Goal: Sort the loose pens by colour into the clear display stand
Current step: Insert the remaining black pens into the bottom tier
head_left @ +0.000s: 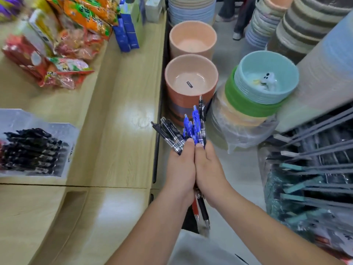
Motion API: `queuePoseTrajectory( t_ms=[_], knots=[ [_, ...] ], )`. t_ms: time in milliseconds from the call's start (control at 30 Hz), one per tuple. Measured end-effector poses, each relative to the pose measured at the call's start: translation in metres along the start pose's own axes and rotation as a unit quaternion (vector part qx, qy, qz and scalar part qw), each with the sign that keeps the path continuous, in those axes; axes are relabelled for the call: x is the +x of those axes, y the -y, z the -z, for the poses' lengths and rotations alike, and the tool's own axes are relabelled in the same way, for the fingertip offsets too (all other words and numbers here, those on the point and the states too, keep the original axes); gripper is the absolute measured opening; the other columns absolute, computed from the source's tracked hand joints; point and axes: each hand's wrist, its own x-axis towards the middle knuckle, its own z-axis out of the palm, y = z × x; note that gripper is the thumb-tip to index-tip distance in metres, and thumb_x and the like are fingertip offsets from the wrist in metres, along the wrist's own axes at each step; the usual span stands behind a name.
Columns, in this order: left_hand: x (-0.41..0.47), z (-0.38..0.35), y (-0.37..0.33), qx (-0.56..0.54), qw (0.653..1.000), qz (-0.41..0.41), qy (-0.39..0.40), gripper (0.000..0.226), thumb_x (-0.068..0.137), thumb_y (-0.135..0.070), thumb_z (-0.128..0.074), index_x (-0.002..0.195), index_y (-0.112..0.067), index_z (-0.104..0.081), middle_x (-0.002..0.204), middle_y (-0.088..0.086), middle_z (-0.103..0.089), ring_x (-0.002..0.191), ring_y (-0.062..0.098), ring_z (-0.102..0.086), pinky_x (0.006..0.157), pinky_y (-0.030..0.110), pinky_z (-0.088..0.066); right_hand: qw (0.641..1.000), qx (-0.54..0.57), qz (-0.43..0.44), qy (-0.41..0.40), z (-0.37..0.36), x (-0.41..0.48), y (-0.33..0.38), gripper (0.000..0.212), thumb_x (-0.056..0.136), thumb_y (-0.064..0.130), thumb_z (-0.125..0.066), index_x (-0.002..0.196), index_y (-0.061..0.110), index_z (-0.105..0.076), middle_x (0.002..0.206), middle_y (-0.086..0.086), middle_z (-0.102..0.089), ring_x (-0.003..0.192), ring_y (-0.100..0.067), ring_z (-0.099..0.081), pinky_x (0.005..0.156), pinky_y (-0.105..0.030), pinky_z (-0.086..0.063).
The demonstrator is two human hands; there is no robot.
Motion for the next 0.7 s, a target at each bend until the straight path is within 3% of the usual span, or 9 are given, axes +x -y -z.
queuePoseTrajectory(
  t_ms=[267, 333, 400, 467, 600, 700],
  knots=[
    [0.136, -0.014, -0.071, -0.037, 0.998, -0.013, -0.039, 0.024, 0.102, -0.021, -0.051, 0.11, -0.013, -0.072, 0.099, 0.003, -0.078, 0.098, 0.021, -0.074, 0.093, 0.038, -0.056, 0.998, -0.028, 0.012, 0.052, -0.06, 0.139, 0.048, 0.031, 0.092, 0.047, -0.034, 0.112, 0.035, -0.053, 0.106, 0.012, -0.068, 0.102, -0.009, -0.062, 0.095, -0.041, -0.047],
    [0.162, -0.005, -0.09, -0.06, 0.996, -0.012, -0.063, 0.024, 0.102, -0.021, -0.051, 0.108, -0.013, -0.072, 0.099, 0.004, -0.078, 0.099, 0.023, -0.073, 0.092, 0.039, -0.056, 0.995, -0.036, 0.018, 0.086, -0.082, 0.165, 0.061, 0.025, 0.097, 0.041, -0.035, 0.114, 0.035, -0.053, 0.106, 0.012, -0.068, 0.102, -0.008, -0.062, 0.093, -0.036, -0.047],
    [0.181, 0.009, -0.107, -0.092, 0.992, -0.007, -0.087, 0.024, 0.102, -0.023, -0.051, 0.107, -0.014, -0.072, 0.099, 0.005, -0.078, 0.099, 0.024, -0.073, 0.092, 0.04, -0.056, 0.989, -0.067, 0.026, 0.126, -0.104, 0.184, 0.076, 0.022, 0.102, 0.033, -0.036, 0.116, 0.032, -0.053, 0.107, 0.01, -0.066, 0.101, -0.007, -0.06, 0.085, -0.022, -0.045],
    [0.199, 0.028, -0.118, -0.119, 0.986, -0.005, -0.118, 0.024, 0.102, -0.026, -0.051, 0.107, -0.015, -0.072, 0.101, 0.006, -0.077, 0.099, 0.024, -0.073, 0.095, 0.044, -0.055, 0.978, -0.099, 0.041, 0.177, -0.129, 0.197, 0.087, 0.023, 0.103, 0.029, -0.035, 0.117, 0.029, -0.053, 0.106, 0.011, -0.066, 0.1, -0.005, -0.059, 0.078, -0.011, -0.042],
    [0.228, 0.065, -0.125, -0.182, 0.961, -0.003, -0.21, 0.023, 0.1, -0.027, -0.052, 0.105, -0.015, -0.072, 0.101, 0.007, -0.077, 0.099, 0.024, -0.073, 0.098, 0.049, -0.053, 0.943, -0.155, 0.036, 0.292, -0.181, 0.217, 0.09, 0.021, 0.102, 0.031, -0.036, 0.112, 0.033, -0.054, 0.098, 0.012, -0.067, 0.09, 0.004, -0.061, 0.073, -0.019, -0.043],
    [0.249, 0.091, -0.113, -0.245, 0.924, 0.012, -0.293, 0.023, 0.098, -0.027, -0.054, 0.105, -0.013, -0.071, 0.098, 0.007, -0.077, 0.096, 0.023, -0.074, 0.097, 0.048, -0.054, 0.905, -0.199, 0.029, 0.375, -0.217, 0.23, 0.074, 0.019, 0.103, 0.029, -0.036, 0.108, 0.033, -0.053, 0.094, 0.011, -0.069, 0.088, 0.0, -0.063, 0.068, -0.016, -0.044]
  ],
)
